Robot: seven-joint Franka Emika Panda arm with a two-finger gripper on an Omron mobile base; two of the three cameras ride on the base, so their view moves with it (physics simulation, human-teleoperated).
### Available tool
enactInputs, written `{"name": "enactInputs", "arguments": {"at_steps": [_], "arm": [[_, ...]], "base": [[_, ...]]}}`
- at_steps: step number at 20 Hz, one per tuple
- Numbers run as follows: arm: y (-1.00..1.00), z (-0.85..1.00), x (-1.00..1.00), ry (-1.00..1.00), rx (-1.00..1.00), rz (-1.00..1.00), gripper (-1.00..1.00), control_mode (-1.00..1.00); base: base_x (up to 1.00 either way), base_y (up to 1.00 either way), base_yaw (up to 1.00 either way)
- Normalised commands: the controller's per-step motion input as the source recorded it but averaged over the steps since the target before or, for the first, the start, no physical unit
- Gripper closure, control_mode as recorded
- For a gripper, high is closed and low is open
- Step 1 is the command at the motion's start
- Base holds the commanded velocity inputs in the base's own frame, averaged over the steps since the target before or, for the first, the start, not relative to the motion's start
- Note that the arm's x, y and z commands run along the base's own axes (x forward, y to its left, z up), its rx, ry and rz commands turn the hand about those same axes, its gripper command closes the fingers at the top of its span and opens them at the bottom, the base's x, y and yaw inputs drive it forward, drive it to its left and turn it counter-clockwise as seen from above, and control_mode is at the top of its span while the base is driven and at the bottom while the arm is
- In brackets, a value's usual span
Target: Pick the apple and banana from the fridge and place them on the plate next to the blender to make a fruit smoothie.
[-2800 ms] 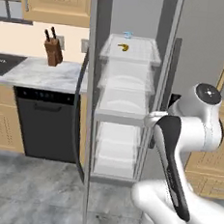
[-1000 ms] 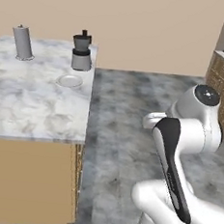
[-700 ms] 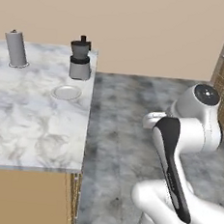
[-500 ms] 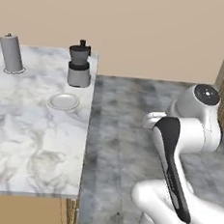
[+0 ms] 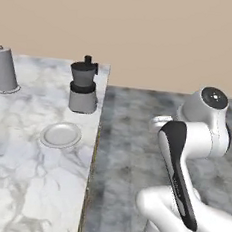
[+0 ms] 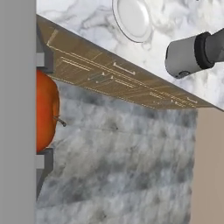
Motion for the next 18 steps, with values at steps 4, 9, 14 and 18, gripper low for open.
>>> {"name": "enactInputs", "arguments": {"at_steps": [4,9,14,18], "arm": [[0.00,0.00,0.00,0.00,0.00,0.00,1.00,1.00],[0.00,0.00,0.00,0.00,0.00,0.00,1.00,1.00],[0.00,0.00,0.00,0.00,0.00,0.00,1.00,1.00],[0.00,0.00,0.00,0.00,0.00,0.00,1.00,1.00]], "base": [[1.00,-0.48,0.52],[0.88,-0.33,0.75],[0.69,-0.35,0.80],[0.22,-0.35,0.86]]}}
